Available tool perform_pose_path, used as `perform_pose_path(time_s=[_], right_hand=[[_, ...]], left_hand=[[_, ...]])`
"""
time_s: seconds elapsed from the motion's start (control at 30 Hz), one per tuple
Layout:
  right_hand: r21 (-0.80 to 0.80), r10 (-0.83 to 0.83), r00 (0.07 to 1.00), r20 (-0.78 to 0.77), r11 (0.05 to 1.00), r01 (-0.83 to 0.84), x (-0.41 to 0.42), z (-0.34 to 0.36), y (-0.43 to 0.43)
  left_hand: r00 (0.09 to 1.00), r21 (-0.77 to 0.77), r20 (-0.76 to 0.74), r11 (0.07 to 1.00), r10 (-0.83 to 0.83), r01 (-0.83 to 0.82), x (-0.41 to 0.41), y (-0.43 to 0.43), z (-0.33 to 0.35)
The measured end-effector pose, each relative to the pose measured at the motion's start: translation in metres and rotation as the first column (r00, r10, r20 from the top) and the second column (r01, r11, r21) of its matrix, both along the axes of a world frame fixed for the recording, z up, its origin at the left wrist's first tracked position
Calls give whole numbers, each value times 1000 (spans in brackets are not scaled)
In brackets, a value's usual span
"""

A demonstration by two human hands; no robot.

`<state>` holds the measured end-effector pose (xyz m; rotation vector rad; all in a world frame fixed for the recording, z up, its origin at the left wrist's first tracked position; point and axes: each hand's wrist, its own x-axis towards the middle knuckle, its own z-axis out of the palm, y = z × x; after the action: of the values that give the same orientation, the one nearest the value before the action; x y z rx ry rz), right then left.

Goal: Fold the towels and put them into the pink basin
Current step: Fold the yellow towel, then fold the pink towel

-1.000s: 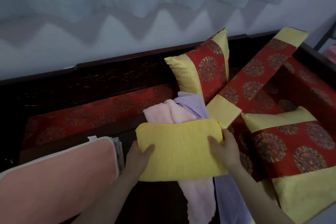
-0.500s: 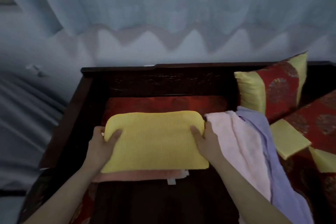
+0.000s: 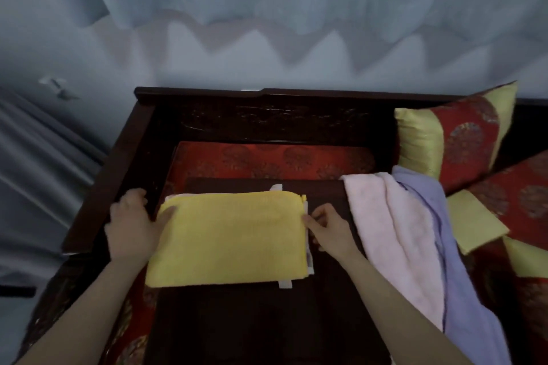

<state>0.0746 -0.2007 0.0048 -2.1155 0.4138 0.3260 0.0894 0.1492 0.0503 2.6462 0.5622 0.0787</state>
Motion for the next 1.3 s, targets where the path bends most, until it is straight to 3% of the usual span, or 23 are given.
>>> perform_pose_path(time_s=[0.1, 0.2, 0.33, 0.47, 0.53, 0.67, 0.73, 0.83, 0.97, 1.1, 1.2, 1.3], right_hand=[[9, -124, 992, 31, 992, 124, -14, 11, -45], [0, -262, 963, 68, 965, 263, -34, 22, -100], [-75, -409, 911, 54, 908, 412, -56, 20, -171], [-233, -437, 899, 39, 871, 433, -64, 1, -212], [-303, -410, 912, 26, 866, 398, -63, -9, -219], [-287, -374, 927, -3, 889, 358, -61, -31, -225], [-195, -401, 913, -74, 904, 381, -64, -38, -220], [1, -332, 940, -75, 943, 333, -74, -40, -203], [171, -230, 966, -120, 954, 248, -92, -39, -178], [293, -61, 946, -317, 943, 160, -85, -32, -183], [352, -346, 879, -328, 819, 453, -74, -29, -187], [398, -444, 849, -287, 751, 527, -56, -27, -178]], left_hand=[[967, -151, 232, 978, -106, 143, 11, -41, 24], [914, -270, 259, 885, -312, 379, 17, -111, 33], [847, -517, 196, 682, -494, 517, 12, -225, 20], [747, -611, -29, 603, -664, 513, -5, -316, -31], [711, -642, -159, 619, -685, 453, -16, -343, -58], [844, -728, -321, 682, -430, 72, -23, -377, -91], [868, -773, -383, 625, -316, -114, -22, -389, -99], [823, -848, -460, 439, -333, -297, -24, -389, -98], [778, -901, -433, 246, -455, -358, -25, -370, -81], [783, -899, -437, 187, -443, -395, -26, -340, -63], [767, -902, -424, 148, -481, -406, -29, -319, -53], [785, -904, -414, 109, -461, -413, -37, -312, -44]])
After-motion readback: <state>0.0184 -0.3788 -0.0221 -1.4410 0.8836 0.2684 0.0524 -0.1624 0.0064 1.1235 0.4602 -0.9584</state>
